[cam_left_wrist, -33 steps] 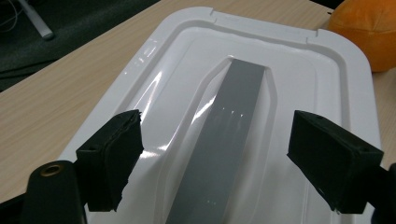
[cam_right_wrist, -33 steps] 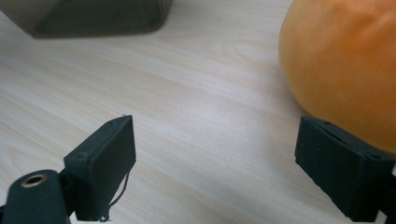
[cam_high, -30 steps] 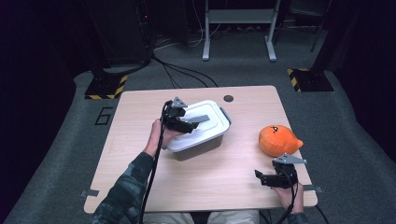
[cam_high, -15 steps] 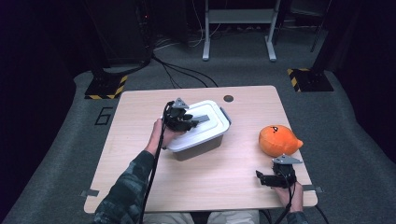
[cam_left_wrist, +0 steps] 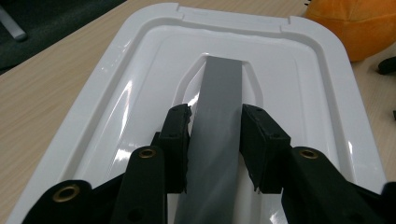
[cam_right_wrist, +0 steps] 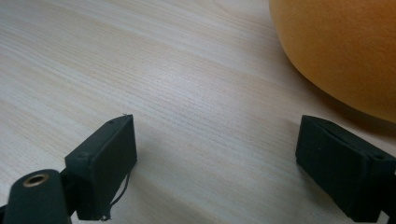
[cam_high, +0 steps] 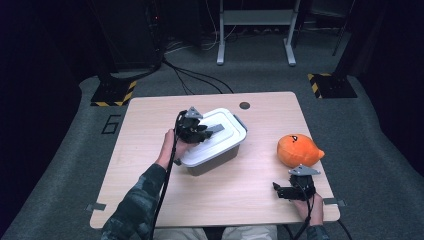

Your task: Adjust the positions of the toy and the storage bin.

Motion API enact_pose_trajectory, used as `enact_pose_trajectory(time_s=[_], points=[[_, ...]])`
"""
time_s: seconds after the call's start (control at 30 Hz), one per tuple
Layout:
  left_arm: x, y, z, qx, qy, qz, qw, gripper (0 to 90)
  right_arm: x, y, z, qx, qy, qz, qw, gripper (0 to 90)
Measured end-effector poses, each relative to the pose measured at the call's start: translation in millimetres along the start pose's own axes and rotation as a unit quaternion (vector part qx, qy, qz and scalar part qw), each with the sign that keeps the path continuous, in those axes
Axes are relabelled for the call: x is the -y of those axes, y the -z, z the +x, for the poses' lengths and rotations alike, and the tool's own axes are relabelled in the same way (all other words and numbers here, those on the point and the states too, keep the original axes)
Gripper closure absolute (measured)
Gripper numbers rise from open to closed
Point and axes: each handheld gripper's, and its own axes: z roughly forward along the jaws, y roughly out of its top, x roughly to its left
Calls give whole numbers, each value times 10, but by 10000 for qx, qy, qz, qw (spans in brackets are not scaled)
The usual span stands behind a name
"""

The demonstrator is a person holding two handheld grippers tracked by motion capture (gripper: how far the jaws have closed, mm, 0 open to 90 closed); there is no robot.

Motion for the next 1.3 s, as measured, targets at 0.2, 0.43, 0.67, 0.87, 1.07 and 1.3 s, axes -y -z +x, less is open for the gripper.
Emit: enact_pose_trajectory(time_s=[0.2,0.43,0.67,0.87,1.07,1.3], points=[[5,26,-53,20,-58,76,10000,658,0,-1,1,-5,-3,-6,10000,120],[-5,39,-101,29,-62,150,9999,664,-1,-1,0,-9,0,-16,10000,127],[-6,54,-179,109,-111,190,9997,665,-2,-2,0,-6,9,-17,10000,129],[21,64,-202,229,70,135,9996,666,-2,-2,-1,-15,9,-18,10000,131],[38,93,-324,353,38,156,9992,666,-3,-1,1,-48,16,-19,10000,132],[41,108,-388,399,59,199,9990,665,-3,-2,0,-38,26,-19,10000,132]])
